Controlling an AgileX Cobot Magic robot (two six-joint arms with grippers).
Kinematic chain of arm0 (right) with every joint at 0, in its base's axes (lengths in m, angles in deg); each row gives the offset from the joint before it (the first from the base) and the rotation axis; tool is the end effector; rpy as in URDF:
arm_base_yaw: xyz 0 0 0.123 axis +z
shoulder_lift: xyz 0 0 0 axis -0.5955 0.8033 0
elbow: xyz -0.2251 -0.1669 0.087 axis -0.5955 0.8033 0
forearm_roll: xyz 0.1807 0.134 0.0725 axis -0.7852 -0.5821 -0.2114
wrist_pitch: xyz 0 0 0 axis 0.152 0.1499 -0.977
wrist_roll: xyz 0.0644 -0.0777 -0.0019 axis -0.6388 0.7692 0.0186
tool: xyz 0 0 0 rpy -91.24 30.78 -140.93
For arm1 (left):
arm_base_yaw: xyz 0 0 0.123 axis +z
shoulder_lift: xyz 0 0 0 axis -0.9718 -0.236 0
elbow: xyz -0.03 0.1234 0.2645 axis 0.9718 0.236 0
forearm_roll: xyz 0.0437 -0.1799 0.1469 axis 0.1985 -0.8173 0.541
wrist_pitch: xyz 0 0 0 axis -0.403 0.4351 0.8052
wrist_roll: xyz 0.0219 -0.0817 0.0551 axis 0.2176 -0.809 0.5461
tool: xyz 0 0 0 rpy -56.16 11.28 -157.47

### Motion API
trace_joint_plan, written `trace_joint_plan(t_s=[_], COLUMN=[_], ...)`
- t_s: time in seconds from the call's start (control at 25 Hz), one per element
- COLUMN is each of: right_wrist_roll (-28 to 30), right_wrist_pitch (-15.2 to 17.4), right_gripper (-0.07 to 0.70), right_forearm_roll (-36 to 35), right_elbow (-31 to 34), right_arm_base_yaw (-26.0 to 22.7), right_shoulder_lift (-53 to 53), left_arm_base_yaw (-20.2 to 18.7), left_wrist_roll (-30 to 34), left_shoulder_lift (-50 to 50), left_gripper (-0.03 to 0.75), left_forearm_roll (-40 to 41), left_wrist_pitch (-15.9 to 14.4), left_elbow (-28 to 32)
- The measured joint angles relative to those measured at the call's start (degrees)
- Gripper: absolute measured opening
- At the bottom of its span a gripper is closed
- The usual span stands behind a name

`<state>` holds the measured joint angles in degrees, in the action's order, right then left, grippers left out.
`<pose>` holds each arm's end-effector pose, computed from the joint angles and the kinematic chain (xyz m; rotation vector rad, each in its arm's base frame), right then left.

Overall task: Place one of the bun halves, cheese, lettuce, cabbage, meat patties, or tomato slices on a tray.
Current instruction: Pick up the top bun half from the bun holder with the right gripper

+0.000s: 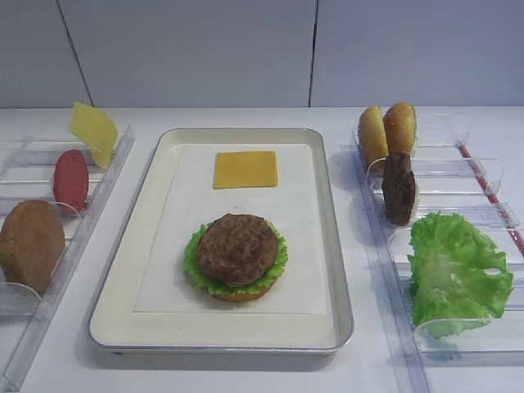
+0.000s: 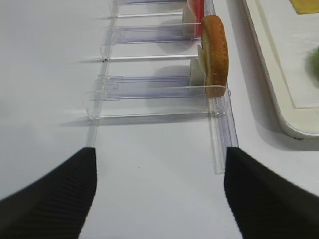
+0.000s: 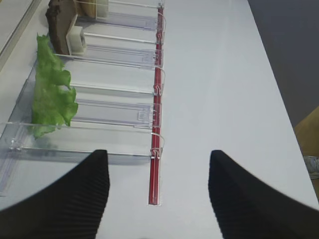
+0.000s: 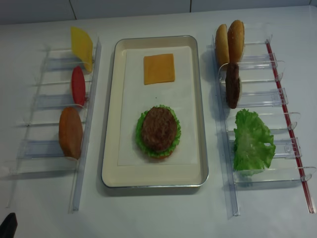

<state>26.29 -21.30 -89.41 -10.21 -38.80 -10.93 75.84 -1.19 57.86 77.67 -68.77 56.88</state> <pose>-0.0228 0.0027 0.2497 -0.1051 2.1363 -0.0790 -0.0252 0.0075 0.2502 -0.0697 2.1574 0.0523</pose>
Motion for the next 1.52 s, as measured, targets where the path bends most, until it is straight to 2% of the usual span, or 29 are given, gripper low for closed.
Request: trace_joint_plan(t_s=[0.6, 0.8, 0.92, 1.12, 1.32, 1.52], right_wrist_roll=[0.5, 5.2, 7.2, 11.0, 13.1, 15.0], right_wrist_pitch=[-0.3, -4.0, -6.4, -7.4, -7.3, -5.1], right_gripper=[0.433, 0.433, 0.433, 0.433, 0.433, 0.433], right_forearm_roll=[-0.2, -3.6, -6.7, -11.9, -19.3, -25.0], right_elbow=[0.0, -4.3, -8.2, -14.5, -20.4, -25.7], right_arm_base_yaw=[0.0, 0.0, 0.0, 0.0, 0.0, 0.0], right_shoulder_lift=[0.0, 0.9, 4.6, 14.5, 25.0, 36.5], left_arm_base_yaw=[0.0, 0.0, 0.0, 0.0, 0.0, 0.0], left_wrist_roll=[0.0, 0.0, 0.0, 0.0, 0.0, 0.0], left_shoulder_lift=[0.0, 0.0, 0.0, 0.0, 0.0, 0.0], left_gripper=[0.53, 0.53, 0.529, 0.529, 0.529, 0.529], left_forearm_roll=[0.0, 0.0, 0.0, 0.0, 0.0, 0.0], left_wrist_pitch=[0.0, 0.0, 0.0, 0.0, 0.0, 0.0], left_elbow=[0.0, 0.0, 0.0, 0.0, 0.0, 0.0])
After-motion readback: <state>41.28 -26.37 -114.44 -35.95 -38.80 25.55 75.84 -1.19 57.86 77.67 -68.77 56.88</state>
